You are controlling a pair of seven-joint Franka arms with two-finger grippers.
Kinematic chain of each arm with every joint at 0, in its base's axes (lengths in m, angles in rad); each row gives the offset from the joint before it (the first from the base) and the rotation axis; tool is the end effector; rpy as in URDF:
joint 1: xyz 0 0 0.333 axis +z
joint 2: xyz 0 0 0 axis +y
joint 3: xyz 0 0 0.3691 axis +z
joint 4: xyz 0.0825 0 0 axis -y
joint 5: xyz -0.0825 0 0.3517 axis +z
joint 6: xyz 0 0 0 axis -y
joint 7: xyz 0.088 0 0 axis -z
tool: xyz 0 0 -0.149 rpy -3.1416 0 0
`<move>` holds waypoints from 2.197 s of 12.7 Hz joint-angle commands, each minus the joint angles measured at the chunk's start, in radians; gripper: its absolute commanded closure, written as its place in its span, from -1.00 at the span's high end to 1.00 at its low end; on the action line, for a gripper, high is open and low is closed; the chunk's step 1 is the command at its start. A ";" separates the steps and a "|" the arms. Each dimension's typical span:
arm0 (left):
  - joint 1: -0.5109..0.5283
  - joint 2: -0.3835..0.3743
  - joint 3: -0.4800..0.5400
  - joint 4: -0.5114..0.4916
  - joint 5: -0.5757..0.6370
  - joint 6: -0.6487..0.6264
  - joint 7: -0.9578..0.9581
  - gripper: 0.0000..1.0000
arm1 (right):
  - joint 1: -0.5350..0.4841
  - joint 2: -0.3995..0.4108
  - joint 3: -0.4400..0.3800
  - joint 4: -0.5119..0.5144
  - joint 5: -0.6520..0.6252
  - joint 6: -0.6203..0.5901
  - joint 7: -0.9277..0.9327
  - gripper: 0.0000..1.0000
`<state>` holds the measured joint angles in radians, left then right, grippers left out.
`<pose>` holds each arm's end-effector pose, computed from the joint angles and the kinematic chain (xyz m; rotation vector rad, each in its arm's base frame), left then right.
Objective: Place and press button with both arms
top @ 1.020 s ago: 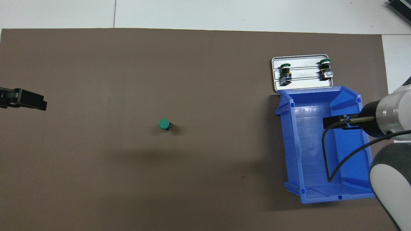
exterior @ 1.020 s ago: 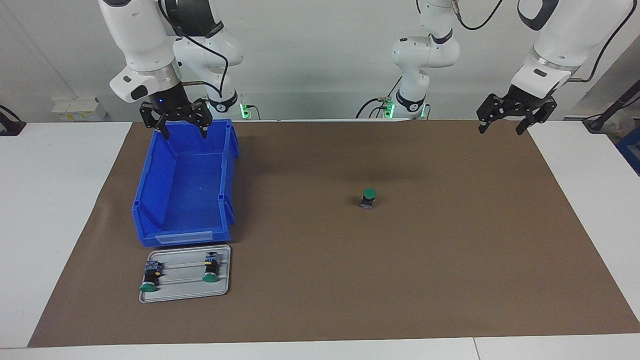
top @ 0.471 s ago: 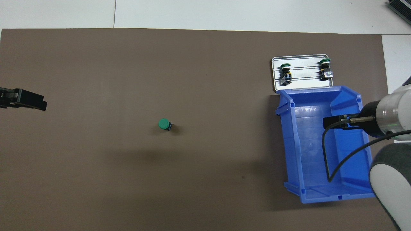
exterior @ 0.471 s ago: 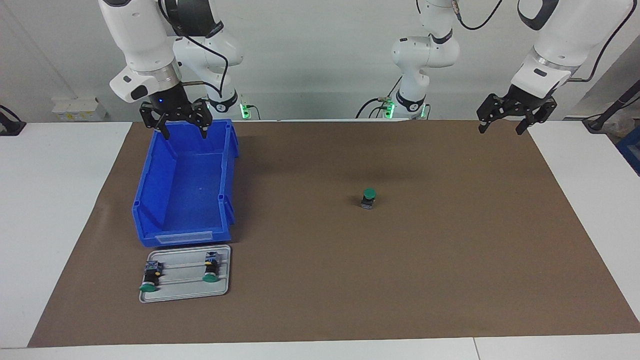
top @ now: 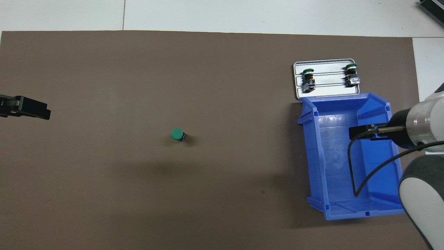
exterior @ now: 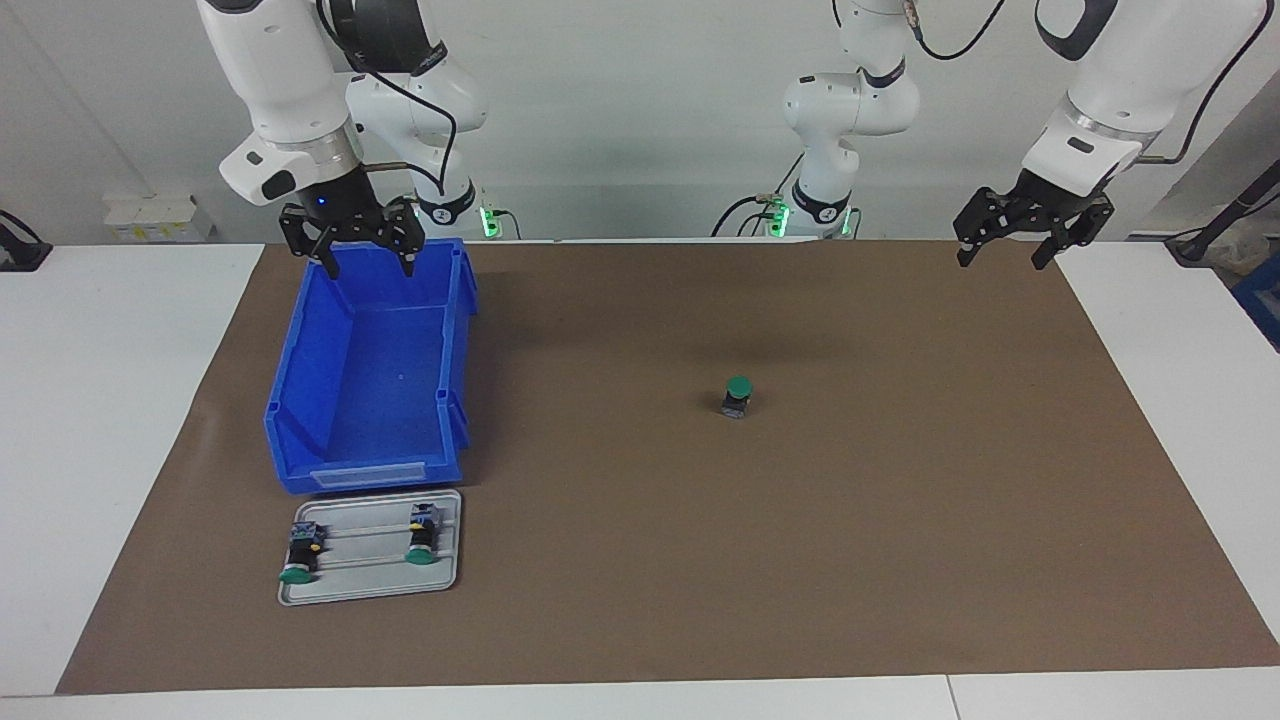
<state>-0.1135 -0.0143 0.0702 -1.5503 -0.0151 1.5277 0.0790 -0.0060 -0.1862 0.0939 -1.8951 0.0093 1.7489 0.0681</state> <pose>0.5120 -0.0242 0.6482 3.1194 -0.1919 -0.0126 0.4643 0.0460 0.5985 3.1357 0.0267 0.0623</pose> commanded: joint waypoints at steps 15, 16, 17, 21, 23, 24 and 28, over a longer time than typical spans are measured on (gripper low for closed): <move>0.009 -0.026 -0.009 -0.028 0.020 0.002 0.005 1.00 | 0.058 -0.007 0.015 0.010 0.018 0.026 0.020 0.96; 0.009 -0.026 -0.009 -0.028 0.020 0.002 0.005 1.00 | 0.149 0.029 0.015 0.061 0.003 0.017 0.129 0.95; 0.009 -0.026 -0.009 -0.028 0.020 0.002 0.005 1.00 | 0.214 0.071 0.015 0.112 0.001 0.012 0.230 0.95; 0.009 -0.026 -0.009 -0.028 0.020 0.002 0.005 1.00 | 0.410 0.204 0.015 0.226 -0.005 0.066 0.374 0.84; 0.009 -0.026 -0.009 -0.028 0.020 0.002 0.005 1.00 | 0.510 0.333 0.015 0.360 -0.020 0.069 0.580 0.83; 0.009 -0.026 -0.009 -0.028 0.020 0.002 0.005 1.00 | 0.565 0.397 0.013 0.396 -0.029 0.070 0.631 0.82; 0.009 -0.026 -0.009 -0.028 0.020 0.002 0.005 1.00 | 0.630 0.592 0.015 0.456 -0.091 0.271 0.776 0.77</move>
<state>-0.1135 -0.0143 0.0702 -1.5504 -0.0149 1.5277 0.0790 0.6284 0.3084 0.1124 -1.5027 -0.0625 1.9655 0.8202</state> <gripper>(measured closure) 0.000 0.093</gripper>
